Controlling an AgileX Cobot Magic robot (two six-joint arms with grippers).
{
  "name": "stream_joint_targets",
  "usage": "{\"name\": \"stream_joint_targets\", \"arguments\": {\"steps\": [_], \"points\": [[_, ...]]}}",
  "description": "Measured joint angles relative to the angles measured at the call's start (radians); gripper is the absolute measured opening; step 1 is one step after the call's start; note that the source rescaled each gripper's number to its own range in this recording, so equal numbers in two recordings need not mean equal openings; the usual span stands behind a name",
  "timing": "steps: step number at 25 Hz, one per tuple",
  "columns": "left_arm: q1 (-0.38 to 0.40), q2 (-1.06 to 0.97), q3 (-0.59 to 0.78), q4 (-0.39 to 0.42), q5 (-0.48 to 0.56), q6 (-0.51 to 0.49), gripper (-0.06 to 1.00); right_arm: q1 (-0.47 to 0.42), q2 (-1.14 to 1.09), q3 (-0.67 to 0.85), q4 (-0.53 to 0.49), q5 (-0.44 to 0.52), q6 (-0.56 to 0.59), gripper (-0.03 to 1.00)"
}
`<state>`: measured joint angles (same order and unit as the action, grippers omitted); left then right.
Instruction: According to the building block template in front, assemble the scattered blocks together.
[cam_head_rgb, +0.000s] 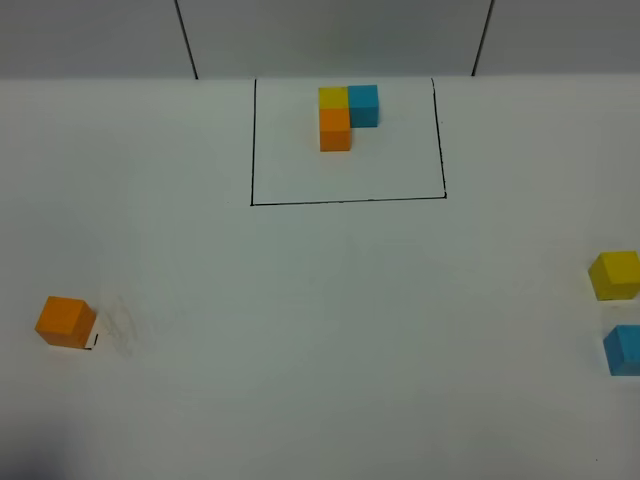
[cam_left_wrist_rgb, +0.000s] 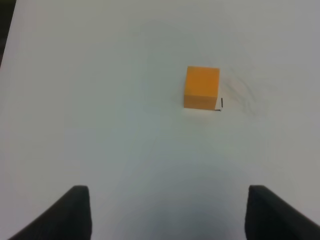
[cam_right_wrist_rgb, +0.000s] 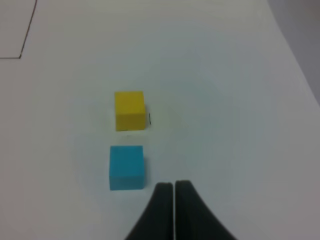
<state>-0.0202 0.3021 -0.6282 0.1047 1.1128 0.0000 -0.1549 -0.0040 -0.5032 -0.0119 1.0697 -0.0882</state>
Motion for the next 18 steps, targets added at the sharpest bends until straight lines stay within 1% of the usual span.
{"name": "stream_joint_targets", "arguments": {"steps": [3, 9, 14, 18], "points": [[0.000, 0.036, 0.000, 0.020, -0.012, -0.009, 0.96, 0.000, 0.000, 0.000, 0.000, 0.000, 0.000, 0.01], [0.000, 0.121, 0.004, 0.024, -0.066, -0.037, 0.96, 0.000, 0.000, 0.000, 0.000, 0.000, 0.000, 0.01], [0.000, 0.238, 0.005, 0.025, -0.088, -0.042, 0.96, 0.000, 0.000, 0.000, 0.000, 0.000, 0.000, 0.01], [0.000, 0.354, 0.005, 0.025, -0.146, -0.044, 0.96, 0.000, 0.000, 0.000, 0.000, 0.000, 0.000, 0.01]]}}
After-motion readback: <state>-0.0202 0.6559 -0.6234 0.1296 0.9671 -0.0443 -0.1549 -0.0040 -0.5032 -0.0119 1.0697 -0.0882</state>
